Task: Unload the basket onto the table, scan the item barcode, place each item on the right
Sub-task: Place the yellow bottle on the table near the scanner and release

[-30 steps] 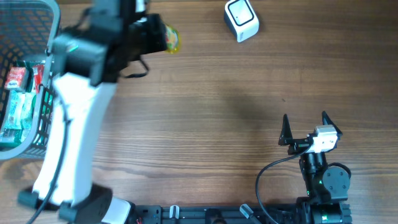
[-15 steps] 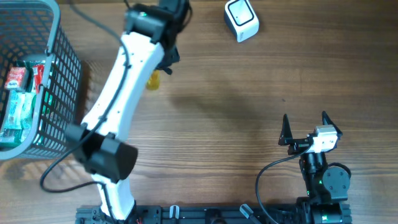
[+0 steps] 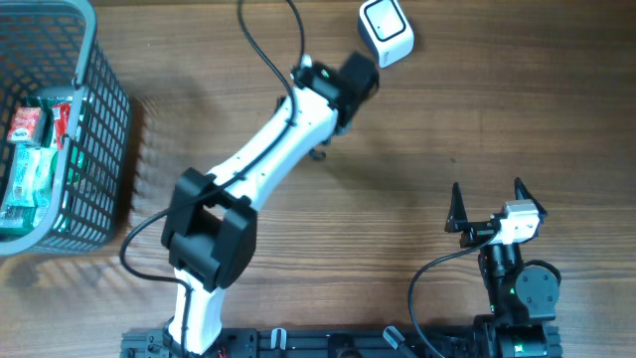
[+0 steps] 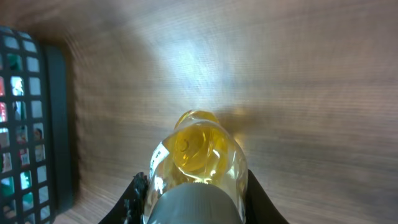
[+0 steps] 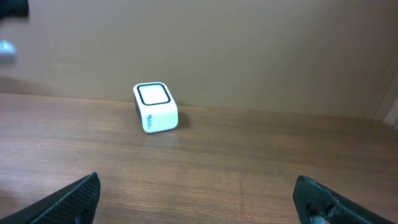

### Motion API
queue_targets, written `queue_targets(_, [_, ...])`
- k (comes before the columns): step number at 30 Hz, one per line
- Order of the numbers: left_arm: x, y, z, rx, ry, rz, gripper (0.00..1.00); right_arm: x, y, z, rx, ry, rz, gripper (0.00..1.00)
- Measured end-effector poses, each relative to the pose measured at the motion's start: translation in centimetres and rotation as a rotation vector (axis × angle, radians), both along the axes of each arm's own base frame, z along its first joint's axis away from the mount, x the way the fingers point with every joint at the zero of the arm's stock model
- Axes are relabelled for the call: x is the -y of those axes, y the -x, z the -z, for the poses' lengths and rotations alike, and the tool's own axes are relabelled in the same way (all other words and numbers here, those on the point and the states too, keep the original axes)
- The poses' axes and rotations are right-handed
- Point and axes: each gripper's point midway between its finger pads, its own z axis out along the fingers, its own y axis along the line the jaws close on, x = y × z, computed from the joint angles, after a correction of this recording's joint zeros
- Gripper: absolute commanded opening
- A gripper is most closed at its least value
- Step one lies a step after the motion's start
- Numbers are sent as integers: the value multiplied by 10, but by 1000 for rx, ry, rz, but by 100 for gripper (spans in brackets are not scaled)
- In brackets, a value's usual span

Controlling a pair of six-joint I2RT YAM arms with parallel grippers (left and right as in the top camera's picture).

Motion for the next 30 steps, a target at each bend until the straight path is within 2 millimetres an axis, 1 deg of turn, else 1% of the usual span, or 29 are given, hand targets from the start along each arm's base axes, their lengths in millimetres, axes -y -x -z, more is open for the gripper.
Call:
queue_targets(2, [-1, 7, 17, -18, -37, 21, 4, 0, 0, 0, 0, 0, 0, 100])
queue_targets(3, [-6, 9, 21, -14, -82, 33, 4, 0, 0, 0, 0, 0, 0, 100])
queue_targets(8, [-17, 11, 28, 17, -181, 56, 4, 0, 0, 0, 0, 0, 0, 100])
queue_targets(9, [-18, 12, 28, 18, -188, 57, 6, 0, 0, 0, 0, 0, 0, 100])
queue_targets(13, [-16, 13, 30, 10, -171, 62, 21, 0, 0, 0, -1, 0, 0, 100])
queue_targets(14, [-16, 13, 30, 8, -164, 63, 28, 0, 0, 0, -1, 0, 0, 100])
queue_targets(15, [-15, 13, 30, 4, -150, 63, 32, 0, 0, 0, -1, 0, 0, 100])
queue_targets(17, [-9, 16, 33, -16, -98, 65, 36, 0, 0, 0, 0, 0, 0, 100])
queue_targets(20, [10, 26, 49, -91, 30, 67, 48, 0, 0, 0, -1, 0, 0, 100])
queue_targets(22, [18, 34, 55, -136, 82, 71, 47, 0, 0, 0, 0, 0, 0, 100])
queue_targets(25, [34, 45, 65, -204, 188, 70, 47, 0, 0, 0, 0, 0, 0, 100])
queue_targets(28, [49, 55, 75, -267, 270, 74, 50, 0, 0, 0, 0, 0, 0, 100])
queue_targets(30, [54, 60, 78, -295, 301, 74, 52, 0, 0, 0, 0, 0, 0, 100])
